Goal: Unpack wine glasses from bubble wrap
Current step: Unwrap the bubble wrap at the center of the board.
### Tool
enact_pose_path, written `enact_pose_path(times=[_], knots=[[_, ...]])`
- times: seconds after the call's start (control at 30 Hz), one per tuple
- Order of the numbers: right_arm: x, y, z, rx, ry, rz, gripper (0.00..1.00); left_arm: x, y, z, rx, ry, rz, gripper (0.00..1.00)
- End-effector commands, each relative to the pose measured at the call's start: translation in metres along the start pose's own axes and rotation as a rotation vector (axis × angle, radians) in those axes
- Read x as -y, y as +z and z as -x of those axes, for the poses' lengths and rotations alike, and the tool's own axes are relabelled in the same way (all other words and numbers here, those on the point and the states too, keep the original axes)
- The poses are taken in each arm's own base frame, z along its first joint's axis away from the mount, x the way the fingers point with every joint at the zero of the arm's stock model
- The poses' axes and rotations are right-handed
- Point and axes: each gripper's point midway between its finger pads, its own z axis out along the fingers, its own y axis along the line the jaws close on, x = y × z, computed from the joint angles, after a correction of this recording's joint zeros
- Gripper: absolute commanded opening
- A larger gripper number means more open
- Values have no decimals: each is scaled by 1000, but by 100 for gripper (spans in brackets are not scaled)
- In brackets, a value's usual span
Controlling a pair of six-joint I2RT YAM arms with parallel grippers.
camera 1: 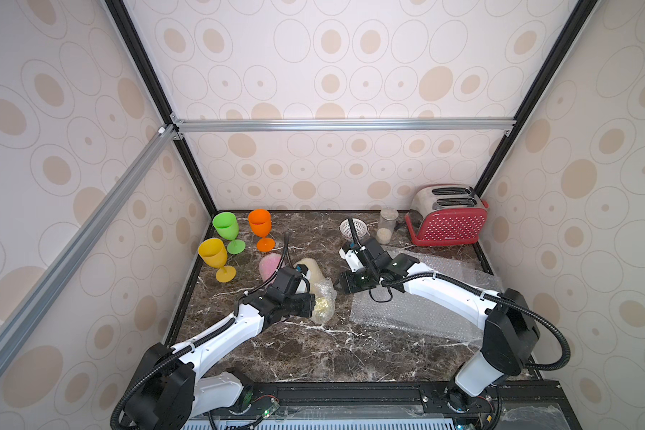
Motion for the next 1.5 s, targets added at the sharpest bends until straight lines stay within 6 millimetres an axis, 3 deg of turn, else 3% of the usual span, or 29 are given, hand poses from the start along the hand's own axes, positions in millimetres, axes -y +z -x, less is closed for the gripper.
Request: enact_pose_path(times=[0.0, 0.1, 0.2, 0.43, 0.83, 1.1, 1.47], knots=[[-9, -11, -3, 36, -17, 9, 56, 10, -3, -9, -5, 35, -17, 8], [-10, -13, -10, 36, -5, 18, 57, 20, -2, -20, -19, 35, -54, 15], [-10, -15, -12, 40, -2, 19, 58, 16, -6, -24, -5, 0, -49, 26], [-13, -13, -8, 33, -20, 16, 59, 11, -21, -14, 57, -53, -12, 47], [-34, 7, -3, -12, -150, -80, 59, -33, -58, 9, 171, -218, 110, 46], [-44, 30, -6, -56, -278, -227, 57, -31, -58, 20, 217, -254, 32, 47], [-29, 53, -3, -87, -320, -362, 45, -22, -47, 24, 229, -286, -74, 47]])
